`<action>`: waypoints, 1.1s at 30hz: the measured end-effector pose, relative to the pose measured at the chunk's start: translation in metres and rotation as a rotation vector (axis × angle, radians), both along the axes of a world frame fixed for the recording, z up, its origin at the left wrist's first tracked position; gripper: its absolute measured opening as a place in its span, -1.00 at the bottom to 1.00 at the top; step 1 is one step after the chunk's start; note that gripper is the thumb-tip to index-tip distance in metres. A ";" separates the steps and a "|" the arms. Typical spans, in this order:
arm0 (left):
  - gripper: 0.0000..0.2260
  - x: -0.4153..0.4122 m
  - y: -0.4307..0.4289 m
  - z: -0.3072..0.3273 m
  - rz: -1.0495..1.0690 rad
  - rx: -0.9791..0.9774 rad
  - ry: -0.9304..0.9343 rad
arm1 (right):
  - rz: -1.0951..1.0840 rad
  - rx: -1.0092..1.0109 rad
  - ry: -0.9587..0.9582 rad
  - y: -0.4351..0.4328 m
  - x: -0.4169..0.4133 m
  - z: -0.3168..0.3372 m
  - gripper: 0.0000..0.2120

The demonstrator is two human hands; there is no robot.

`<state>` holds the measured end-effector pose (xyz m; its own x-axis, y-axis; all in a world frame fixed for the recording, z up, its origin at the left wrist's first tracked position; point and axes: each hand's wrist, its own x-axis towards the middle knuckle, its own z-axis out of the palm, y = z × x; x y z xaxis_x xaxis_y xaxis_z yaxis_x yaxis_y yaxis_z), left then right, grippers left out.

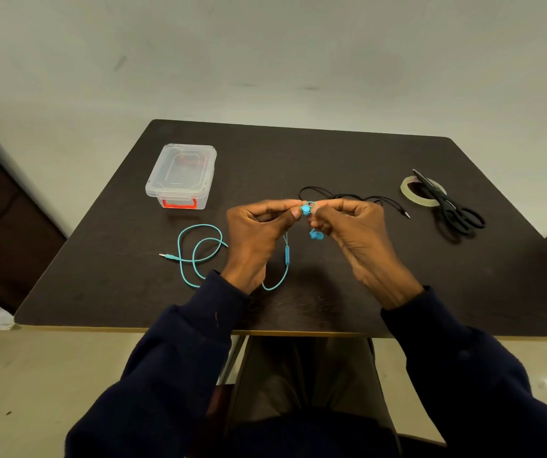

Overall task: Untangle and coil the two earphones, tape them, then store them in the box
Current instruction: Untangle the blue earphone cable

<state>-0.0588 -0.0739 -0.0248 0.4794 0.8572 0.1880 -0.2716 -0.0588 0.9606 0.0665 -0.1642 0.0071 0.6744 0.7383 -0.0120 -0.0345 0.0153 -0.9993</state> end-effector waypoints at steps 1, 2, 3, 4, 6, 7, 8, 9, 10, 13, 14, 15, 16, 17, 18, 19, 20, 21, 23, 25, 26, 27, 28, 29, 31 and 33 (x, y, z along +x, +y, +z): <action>-0.80 0.000 0.000 0.000 0.006 0.005 0.000 | 0.005 0.009 0.032 0.000 0.000 0.001 -0.90; -0.80 0.001 0.000 0.000 0.011 0.010 0.001 | 0.008 0.019 0.056 -0.001 -0.001 0.002 -0.89; -0.80 0.001 0.000 0.000 0.015 0.013 0.002 | 0.006 0.025 0.063 -0.001 -0.002 0.002 -0.87; -0.80 0.002 0.001 -0.001 0.022 0.014 0.005 | 0.001 0.026 0.050 -0.001 -0.003 0.002 -0.87; -0.80 0.003 0.001 -0.002 0.049 0.032 0.016 | -0.018 0.019 -0.013 -0.001 -0.005 0.001 -0.89; -0.81 0.004 0.001 -0.003 0.068 0.056 0.024 | -0.028 0.018 -0.049 -0.002 -0.007 0.000 -0.92; -0.82 0.004 0.000 -0.003 0.084 0.082 0.030 | -0.037 0.019 -0.085 -0.002 -0.007 -0.001 -0.93; -0.84 0.004 0.000 -0.003 0.099 0.102 0.036 | -0.043 0.021 -0.122 -0.001 -0.008 -0.002 -0.94; -0.86 0.005 -0.001 -0.003 0.111 0.113 0.040 | -0.044 0.023 -0.162 -0.001 -0.008 -0.004 -0.94; -0.86 0.006 0.000 -0.005 0.132 0.081 0.034 | -0.047 0.022 -0.264 0.001 -0.010 -0.007 -0.96; -0.85 0.006 -0.001 -0.005 0.135 0.048 0.025 | -0.054 0.021 -0.279 0.002 -0.010 -0.007 -0.96; -0.85 0.006 -0.002 -0.005 0.138 0.011 0.017 | -0.060 0.021 -0.274 0.003 -0.010 -0.007 -0.96; -0.84 0.007 -0.004 -0.005 0.136 -0.030 0.005 | -0.065 0.025 -0.254 0.003 -0.011 -0.007 -0.95; -0.84 0.007 -0.006 -0.004 0.127 -0.077 -0.015 | -0.066 0.031 -0.223 0.004 -0.011 -0.006 -0.95; -0.84 0.007 -0.008 -0.003 0.112 -0.135 -0.042 | -0.066 0.034 -0.187 0.004 -0.012 -0.006 -0.94; -0.84 0.007 -0.009 -0.002 0.097 -0.201 -0.065 | -0.063 0.033 -0.145 0.004 -0.012 -0.006 -0.92; -0.86 0.007 -0.010 -0.001 0.087 -0.271 -0.078 | -0.057 0.033 -0.102 0.005 -0.013 -0.006 -0.91; -0.87 0.007 -0.010 0.000 0.079 -0.339 -0.079 | -0.050 0.031 -0.072 0.004 -0.014 -0.006 -0.89; -0.90 0.006 -0.011 0.003 0.057 -0.443 -0.062 | -0.049 0.030 -0.068 0.003 -0.014 -0.007 -0.89; -0.91 0.005 -0.012 0.004 0.040 -0.474 -0.054 | -0.064 0.033 -0.121 0.003 -0.014 -0.007 -0.89; -0.91 0.005 -0.012 0.005 0.036 -0.475 -0.055 | -0.069 0.034 -0.154 0.003 -0.014 -0.007 -0.88; -0.91 0.005 -0.013 0.005 0.031 -0.476 -0.056 | -0.071 0.033 -0.185 0.004 -0.013 -0.008 -0.88; -0.90 0.005 -0.013 0.005 0.027 -0.479 -0.054 | -0.073 0.031 -0.214 0.004 -0.013 -0.009 -0.88; -0.89 0.005 -0.013 0.005 0.022 -0.480 -0.046 | -0.074 0.028 -0.241 0.004 -0.012 -0.010 -0.88; -0.88 0.005 -0.012 0.004 0.013 -0.462 -0.013 | -0.079 0.028 -0.287 0.004 -0.011 -0.013 -0.88; -0.88 0.005 -0.008 0.002 0.008 -0.403 0.041 | -0.087 0.033 -0.328 0.003 -0.010 -0.016 -0.90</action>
